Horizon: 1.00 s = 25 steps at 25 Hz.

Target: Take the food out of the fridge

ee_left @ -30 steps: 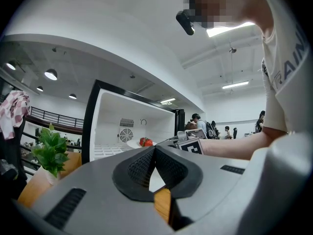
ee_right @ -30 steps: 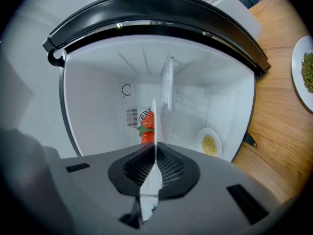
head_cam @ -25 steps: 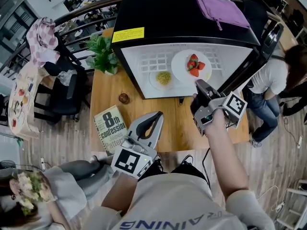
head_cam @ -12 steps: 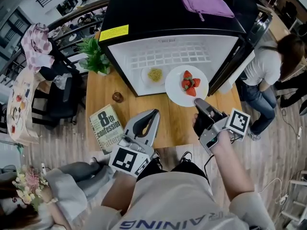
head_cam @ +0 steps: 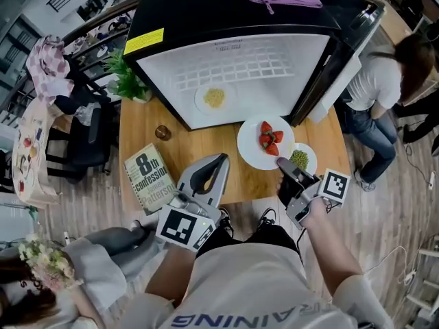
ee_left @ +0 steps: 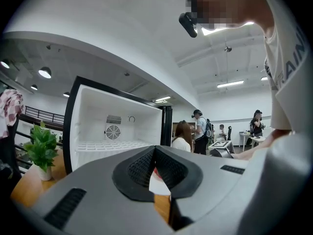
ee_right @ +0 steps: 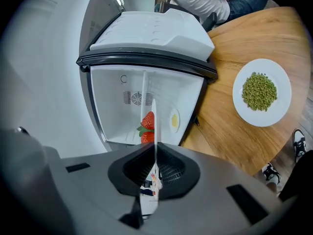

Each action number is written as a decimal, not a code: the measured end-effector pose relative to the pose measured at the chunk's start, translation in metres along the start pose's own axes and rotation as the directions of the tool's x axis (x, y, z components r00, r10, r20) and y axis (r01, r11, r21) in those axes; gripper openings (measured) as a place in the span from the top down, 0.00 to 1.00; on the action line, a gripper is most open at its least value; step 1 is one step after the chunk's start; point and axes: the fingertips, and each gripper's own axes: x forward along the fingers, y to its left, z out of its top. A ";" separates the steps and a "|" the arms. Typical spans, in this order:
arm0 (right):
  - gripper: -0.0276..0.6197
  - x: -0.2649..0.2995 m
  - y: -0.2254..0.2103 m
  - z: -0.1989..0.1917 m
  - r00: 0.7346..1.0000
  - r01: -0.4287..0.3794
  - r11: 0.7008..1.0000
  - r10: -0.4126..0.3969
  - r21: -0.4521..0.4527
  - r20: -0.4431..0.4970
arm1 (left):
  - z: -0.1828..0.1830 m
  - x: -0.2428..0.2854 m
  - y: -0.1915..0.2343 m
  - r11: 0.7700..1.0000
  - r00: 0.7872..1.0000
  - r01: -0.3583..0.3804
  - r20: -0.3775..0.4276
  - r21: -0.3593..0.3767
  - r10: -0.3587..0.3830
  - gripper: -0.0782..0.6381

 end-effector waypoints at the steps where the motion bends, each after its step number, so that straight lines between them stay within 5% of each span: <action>1: 0.91 -0.002 -0.009 -0.002 1.000 0.007 1.000 -0.007 0.003 -0.009 | -0.002 0.000 -0.002 1.000 1.000 -0.002 -0.002 0.001 0.002 0.88; 25: 0.91 0.018 -0.163 -0.043 0.961 0.202 0.978 -0.186 0.059 -0.203 | -0.041 -0.024 0.004 0.992 0.988 -0.128 -0.089 -0.020 0.126 0.88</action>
